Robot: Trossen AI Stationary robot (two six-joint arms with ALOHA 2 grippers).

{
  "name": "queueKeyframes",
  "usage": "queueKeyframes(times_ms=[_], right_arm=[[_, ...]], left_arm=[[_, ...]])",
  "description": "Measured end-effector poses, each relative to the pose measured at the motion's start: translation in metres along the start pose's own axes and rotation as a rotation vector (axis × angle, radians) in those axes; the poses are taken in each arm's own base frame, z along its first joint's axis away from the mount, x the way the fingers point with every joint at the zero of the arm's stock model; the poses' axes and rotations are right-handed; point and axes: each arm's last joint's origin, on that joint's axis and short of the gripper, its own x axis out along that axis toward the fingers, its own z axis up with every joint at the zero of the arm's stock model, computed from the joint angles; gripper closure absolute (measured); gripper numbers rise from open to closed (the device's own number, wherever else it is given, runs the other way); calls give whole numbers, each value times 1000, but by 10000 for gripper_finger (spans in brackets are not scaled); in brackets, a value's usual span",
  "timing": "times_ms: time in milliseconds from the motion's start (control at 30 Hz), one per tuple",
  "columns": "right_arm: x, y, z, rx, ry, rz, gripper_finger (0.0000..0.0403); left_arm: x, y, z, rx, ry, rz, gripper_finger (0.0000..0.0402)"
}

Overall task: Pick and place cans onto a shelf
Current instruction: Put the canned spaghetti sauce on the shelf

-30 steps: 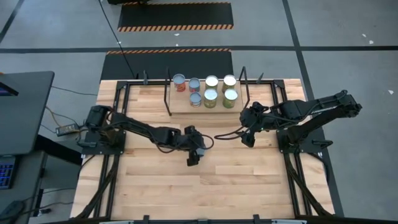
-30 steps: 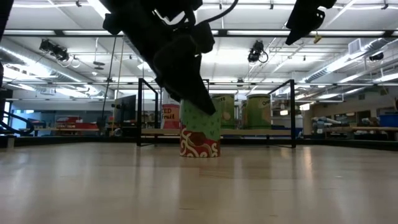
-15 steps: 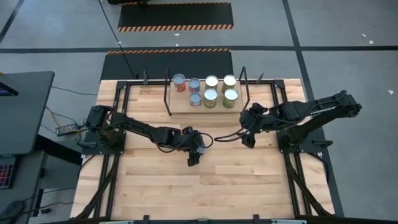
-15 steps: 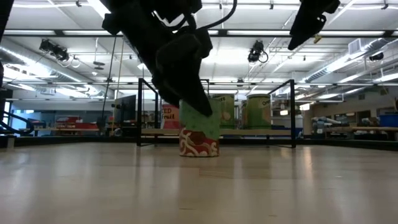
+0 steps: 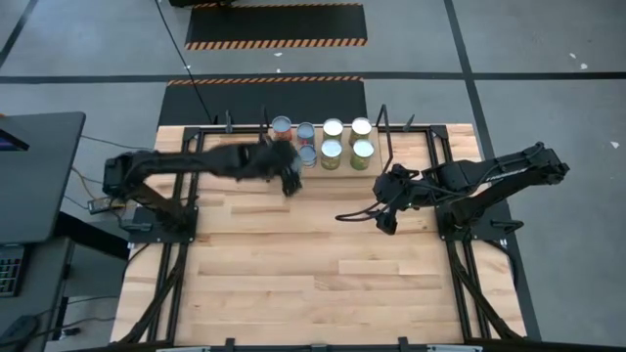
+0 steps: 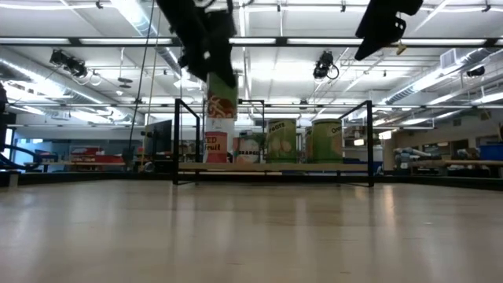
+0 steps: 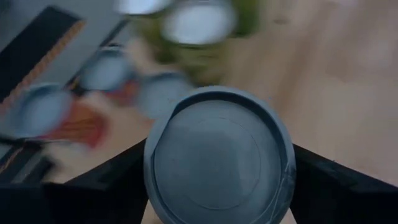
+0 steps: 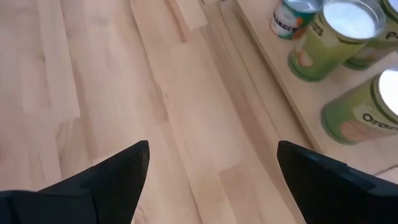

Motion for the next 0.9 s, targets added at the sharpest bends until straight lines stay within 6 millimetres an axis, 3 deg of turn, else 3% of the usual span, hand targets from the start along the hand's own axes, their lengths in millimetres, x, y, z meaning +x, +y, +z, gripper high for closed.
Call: queueKeyframes(times_ms=[133, 267, 467, 667, 900], right_arm=[[1, 2, 3, 5, -22, 14, 41], [1, 2, 4, 38, -32, 21, 41], [1, 2, 4, 133, -44, 13, 41], [1, 3, 4, 132, -39, 28, 41], [1, 4, 4, 129, -13, 74, 41]], left_arm=[[19, 49, 5, -72, 48, 65, 103], [41, 71, 3, -105, 101, 91, 105], [62, 75, 1, -153, 117, 112, 104], [83, 68, -9, 41, 208, 32, 104], [89, 81, -9, 151, 214, 5, 104]])
